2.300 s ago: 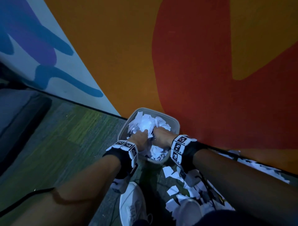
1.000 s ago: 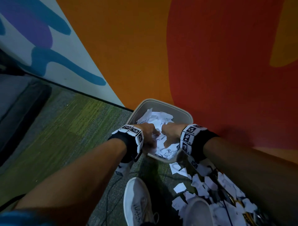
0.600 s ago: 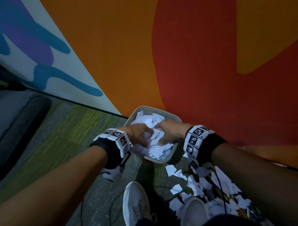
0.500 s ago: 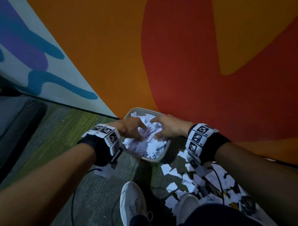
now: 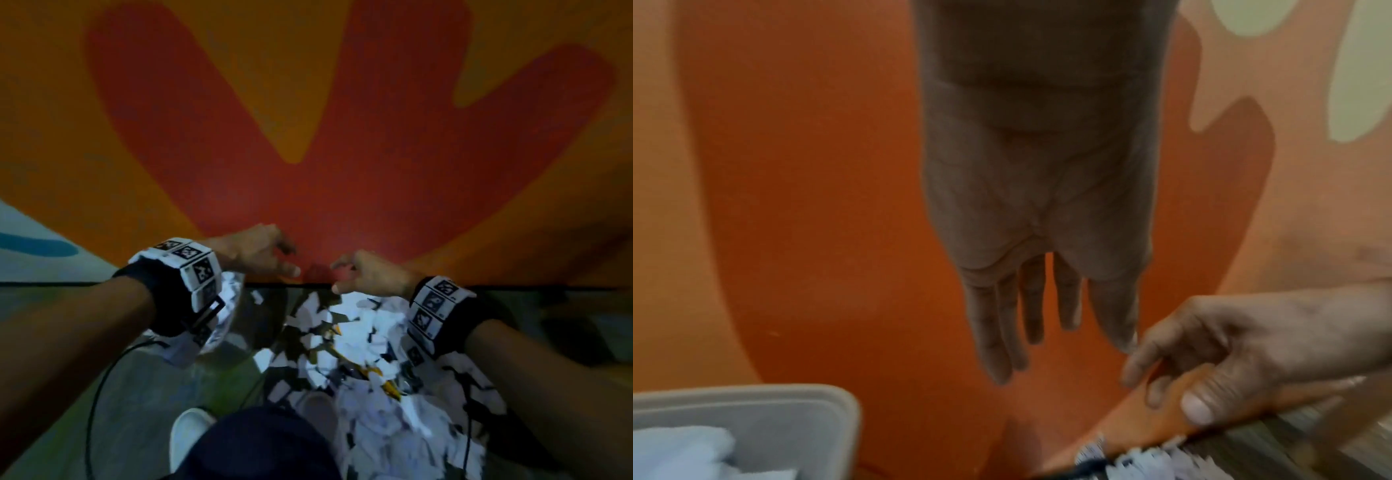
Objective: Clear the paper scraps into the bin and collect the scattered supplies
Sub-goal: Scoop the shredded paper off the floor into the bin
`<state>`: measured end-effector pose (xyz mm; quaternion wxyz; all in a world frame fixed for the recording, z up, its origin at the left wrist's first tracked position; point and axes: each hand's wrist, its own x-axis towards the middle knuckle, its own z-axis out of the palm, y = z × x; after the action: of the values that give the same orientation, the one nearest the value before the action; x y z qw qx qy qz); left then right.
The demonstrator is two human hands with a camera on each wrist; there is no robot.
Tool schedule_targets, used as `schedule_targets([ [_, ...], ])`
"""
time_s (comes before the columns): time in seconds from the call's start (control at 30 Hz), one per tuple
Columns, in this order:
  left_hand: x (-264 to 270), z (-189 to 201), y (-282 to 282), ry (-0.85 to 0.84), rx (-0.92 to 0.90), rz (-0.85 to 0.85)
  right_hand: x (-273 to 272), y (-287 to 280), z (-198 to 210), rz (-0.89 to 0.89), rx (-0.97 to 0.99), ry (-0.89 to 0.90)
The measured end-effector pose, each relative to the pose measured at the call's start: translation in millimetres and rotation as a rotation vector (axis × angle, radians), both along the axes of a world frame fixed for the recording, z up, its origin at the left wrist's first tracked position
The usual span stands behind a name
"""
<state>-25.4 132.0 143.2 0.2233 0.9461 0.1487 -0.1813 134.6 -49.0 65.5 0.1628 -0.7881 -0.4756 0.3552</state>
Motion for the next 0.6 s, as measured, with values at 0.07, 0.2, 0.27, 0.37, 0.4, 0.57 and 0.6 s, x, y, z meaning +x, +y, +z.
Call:
schedule_targets([
  [0.07, 25, -22, -17, 0.033, -0.043, -0.039, 29, -37, -30, -0.098, -0.029, 0.057],
  [0.2, 76, -91, -48, 0.127, -0.169, -0.107, 75, -106, -94, -0.284, -0.126, 0.102],
  [0.27, 96, -132, -60, 0.159, -0.226, -0.106, 92, -131, -126, -0.375, -0.184, 0.129],
  [0.37, 123, -198, -75, 0.175, -0.311, -0.071, 114, -158, -175, -0.545, -0.203, 0.133],
  [0.4, 128, -218, -80, 0.159, -0.343, -0.065, 119, -163, -186, -0.595, -0.214, 0.120],
  [0.57, 153, -289, -109, 0.125, -0.395, -0.122, 148, -177, -230, -0.734, -0.152, 0.078],
  [0.6, 157, -295, -116, 0.133, -0.375, -0.157, 152, -178, -233, -0.762, -0.139, 0.078],
])
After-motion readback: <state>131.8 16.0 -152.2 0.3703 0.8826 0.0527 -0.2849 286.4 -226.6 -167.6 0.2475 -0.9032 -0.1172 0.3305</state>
